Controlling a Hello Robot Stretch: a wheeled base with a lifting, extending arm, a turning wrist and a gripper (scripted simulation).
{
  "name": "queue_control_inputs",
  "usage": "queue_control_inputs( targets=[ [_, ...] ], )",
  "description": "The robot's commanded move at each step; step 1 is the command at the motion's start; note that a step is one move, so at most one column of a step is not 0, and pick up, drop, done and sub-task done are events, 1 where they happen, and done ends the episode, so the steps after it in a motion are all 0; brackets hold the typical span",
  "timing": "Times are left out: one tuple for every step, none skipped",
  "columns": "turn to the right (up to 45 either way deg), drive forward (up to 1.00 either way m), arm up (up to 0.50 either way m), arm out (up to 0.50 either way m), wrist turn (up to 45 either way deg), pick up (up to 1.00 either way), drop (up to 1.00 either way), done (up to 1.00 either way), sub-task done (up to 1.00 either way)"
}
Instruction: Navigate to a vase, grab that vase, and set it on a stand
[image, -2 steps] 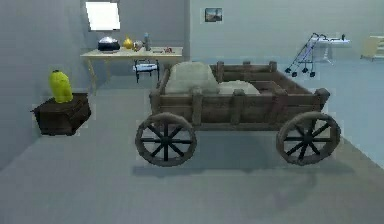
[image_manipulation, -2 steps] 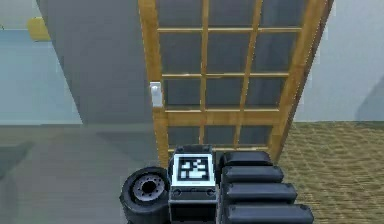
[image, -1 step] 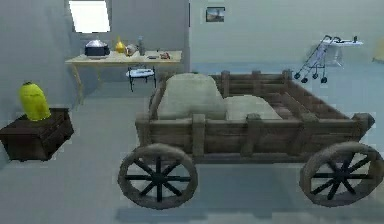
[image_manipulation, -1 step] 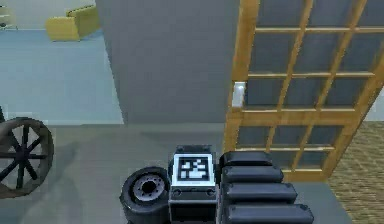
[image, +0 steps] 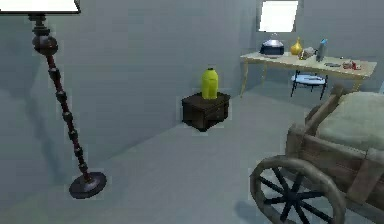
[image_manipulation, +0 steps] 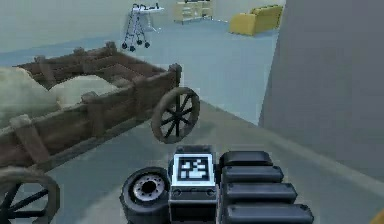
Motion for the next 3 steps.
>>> queue_control_inputs(
  targets=[
    [-24.0,0.0,0.0,0.0,0.0,0.0,0.0,0.0,0.0],
    [0.0,0.15,0.0,0.0,0.0,0.0,0.0,0.0,0.0],
    [27.0,0.0,0.0,0.0,0.0,0.0,0.0,0.0,0.0]
  ],
)
